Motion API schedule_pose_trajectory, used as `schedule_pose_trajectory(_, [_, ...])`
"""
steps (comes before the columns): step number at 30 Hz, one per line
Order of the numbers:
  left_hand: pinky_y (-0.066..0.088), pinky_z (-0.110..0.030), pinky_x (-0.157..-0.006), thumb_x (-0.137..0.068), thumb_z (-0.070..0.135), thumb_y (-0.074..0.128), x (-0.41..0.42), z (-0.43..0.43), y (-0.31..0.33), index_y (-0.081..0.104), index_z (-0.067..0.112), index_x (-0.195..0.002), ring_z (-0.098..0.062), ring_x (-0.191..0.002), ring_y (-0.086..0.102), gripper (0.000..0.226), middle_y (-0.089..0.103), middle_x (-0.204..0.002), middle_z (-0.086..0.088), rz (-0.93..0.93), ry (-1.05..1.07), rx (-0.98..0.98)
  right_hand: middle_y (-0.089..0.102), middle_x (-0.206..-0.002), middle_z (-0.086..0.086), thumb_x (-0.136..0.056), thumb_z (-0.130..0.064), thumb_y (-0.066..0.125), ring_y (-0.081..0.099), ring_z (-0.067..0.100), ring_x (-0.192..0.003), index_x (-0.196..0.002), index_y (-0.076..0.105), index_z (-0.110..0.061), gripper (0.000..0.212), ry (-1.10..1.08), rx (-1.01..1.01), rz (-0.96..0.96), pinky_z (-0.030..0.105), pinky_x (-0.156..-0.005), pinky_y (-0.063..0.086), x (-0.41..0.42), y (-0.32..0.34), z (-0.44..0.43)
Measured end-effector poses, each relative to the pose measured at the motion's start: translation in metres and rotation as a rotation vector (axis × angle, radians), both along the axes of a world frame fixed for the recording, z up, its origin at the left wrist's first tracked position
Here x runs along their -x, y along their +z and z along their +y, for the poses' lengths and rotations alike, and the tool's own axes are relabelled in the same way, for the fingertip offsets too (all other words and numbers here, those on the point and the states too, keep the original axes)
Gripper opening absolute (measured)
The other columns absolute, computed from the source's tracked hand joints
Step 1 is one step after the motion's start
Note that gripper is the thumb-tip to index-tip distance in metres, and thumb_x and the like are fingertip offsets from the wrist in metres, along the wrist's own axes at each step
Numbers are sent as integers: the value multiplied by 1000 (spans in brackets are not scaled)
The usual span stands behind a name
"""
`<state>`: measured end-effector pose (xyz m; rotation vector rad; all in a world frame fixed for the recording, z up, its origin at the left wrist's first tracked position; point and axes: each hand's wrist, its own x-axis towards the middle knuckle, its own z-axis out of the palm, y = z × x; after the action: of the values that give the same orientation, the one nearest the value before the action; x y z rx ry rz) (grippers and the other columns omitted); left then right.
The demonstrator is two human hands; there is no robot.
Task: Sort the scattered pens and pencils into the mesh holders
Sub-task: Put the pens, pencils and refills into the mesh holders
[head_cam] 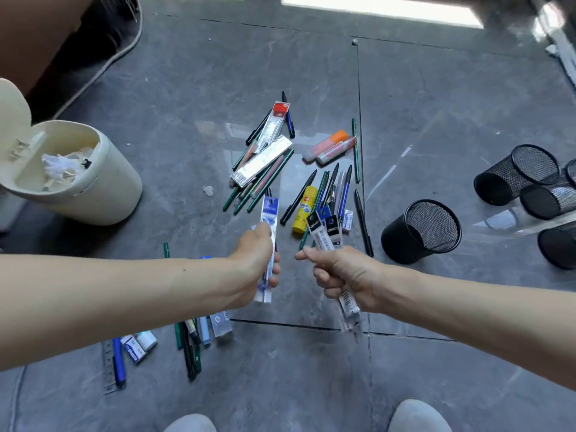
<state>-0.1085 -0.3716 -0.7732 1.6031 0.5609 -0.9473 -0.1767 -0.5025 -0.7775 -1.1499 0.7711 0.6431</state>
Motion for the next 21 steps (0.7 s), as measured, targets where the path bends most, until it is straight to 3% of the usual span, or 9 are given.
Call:
schedule_pose_trajectory(2, [31,-16,-33,-94,17,31,7,-2,4,46,8,-80,-16,-42,38,23,41,-59,-8,-15,-22,17,39,-48,-2,-85,-42,63,26,7,-36,-102,63,-10,37,-23,22,-11,17,-34,23,-3,1,0])
schedule_pose_trajectory(4, [43,-21,-37,-92,9,37,12,-7,8,53,6,-80,-18,-45,50,20,51,-57,-10,-25,-110,60,45,-55,1,-75,-46,69,30,7,-38,-90,62,-10,40,-52,-14,-18,18,-36,27,-5,2,5])
schedule_pose_trajectory(7, [58,-30,-52,-88,-2,43,17,-10,13,60,5,-85,-22,-54,65,19,65,-64,-13,-6,-272,171,54,-62,6,-77,-39,72,41,12,-48,-80,60,-12,30,-99,-42,2,23,-48,35,-6,0,9])
schedule_pose_trajectory(10, [57,-27,-61,-85,2,55,13,-6,11,66,8,-75,-21,-69,69,15,71,-73,-11,-23,-469,161,59,-74,13,-89,-21,62,55,20,-60,-80,60,-8,15,-170,-31,45,28,-59,45,-7,-3,7])
schedule_pose_trajectory(13, [50,-23,-58,-79,4,62,4,-1,3,68,13,-73,-10,-64,62,12,69,-75,-5,-51,-614,57,59,-63,8,-94,-18,52,58,15,-51,-79,57,-7,19,-176,114,67,27,-57,51,-6,-8,1])
schedule_pose_trajectory(16, [46,-23,-55,-82,6,66,-1,0,-6,58,16,-90,-11,-69,61,15,65,-81,-2,-11,-647,5,57,-56,8,-95,-17,53,51,13,-43,-83,55,-6,17,-163,140,12,27,-52,49,-3,-12,-7])
schedule_pose_trajectory(18, [47,-23,-59,-83,12,67,-2,-2,-11,54,18,-107,-10,-85,60,28,61,-96,0,-52,-661,-4,49,-48,2,-89,-11,62,42,11,-39,-77,54,-10,14,-95,237,-59,21,-44,40,-1,-14,-13])
schedule_pose_trajectory(21, [46,-25,-69,-83,22,65,-3,-14,-12,44,23,-132,-6,-101,54,53,57,-113,4,-65,-670,108,49,-43,1,-82,-2,64,44,13,-41,-70,59,-8,14,7,368,-165,19,-44,37,3,-16,-15])
